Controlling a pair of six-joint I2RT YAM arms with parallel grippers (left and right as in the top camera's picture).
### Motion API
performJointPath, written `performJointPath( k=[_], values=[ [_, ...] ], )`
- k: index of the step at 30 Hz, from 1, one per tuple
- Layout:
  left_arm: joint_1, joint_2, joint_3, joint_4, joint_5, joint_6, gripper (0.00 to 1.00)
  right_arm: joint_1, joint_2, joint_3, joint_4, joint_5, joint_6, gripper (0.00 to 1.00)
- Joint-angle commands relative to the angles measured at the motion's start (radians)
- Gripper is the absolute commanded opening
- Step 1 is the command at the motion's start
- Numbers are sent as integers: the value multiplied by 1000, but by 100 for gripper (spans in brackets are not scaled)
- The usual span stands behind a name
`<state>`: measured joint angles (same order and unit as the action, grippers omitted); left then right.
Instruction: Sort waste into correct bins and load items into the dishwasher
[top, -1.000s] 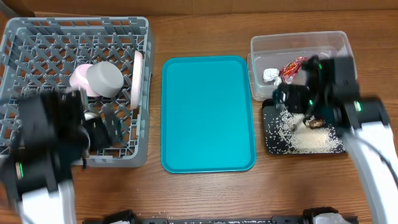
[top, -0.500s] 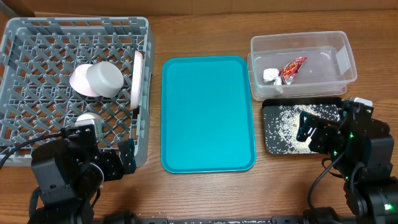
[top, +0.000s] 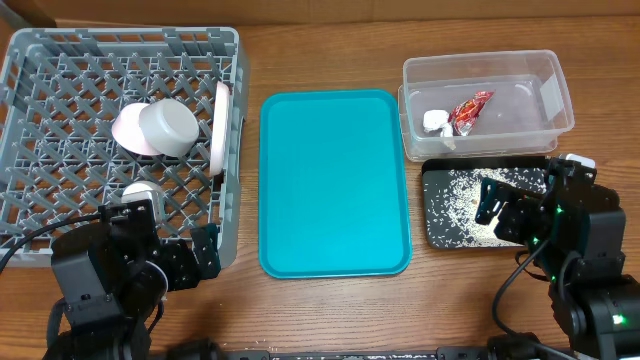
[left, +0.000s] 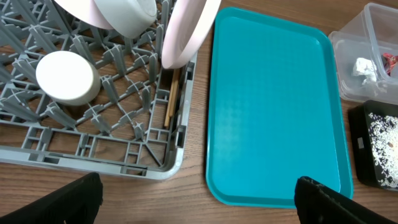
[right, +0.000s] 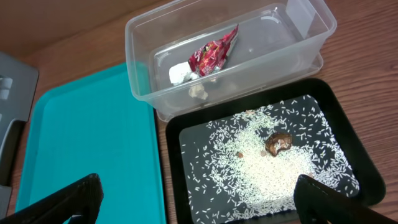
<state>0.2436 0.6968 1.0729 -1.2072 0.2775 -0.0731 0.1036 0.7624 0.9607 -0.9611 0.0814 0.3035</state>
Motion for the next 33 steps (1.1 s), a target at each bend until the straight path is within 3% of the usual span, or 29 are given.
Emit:
performJointPath(
  k=[1, 5, 9, 24, 33],
  values=[
    [-3, 3, -6, 0, 19, -10, 100, -6, 4, -5, 1, 11, 8, 100],
    [-3, 3, -6, 0, 19, -10, 100, -6, -19, -5, -29, 8, 8, 100],
    [-3, 3, -6, 0, 19, -10, 100, -27, -84, -25, 57, 11, 4, 100],
    [-3, 3, -6, 0, 19, -10, 100, -81, -593, -589, 746, -69, 5, 100],
    [-3, 3, -6, 0, 19, -10, 100, -87, -755, -926, 1177, -113, 4, 100]
  ],
)
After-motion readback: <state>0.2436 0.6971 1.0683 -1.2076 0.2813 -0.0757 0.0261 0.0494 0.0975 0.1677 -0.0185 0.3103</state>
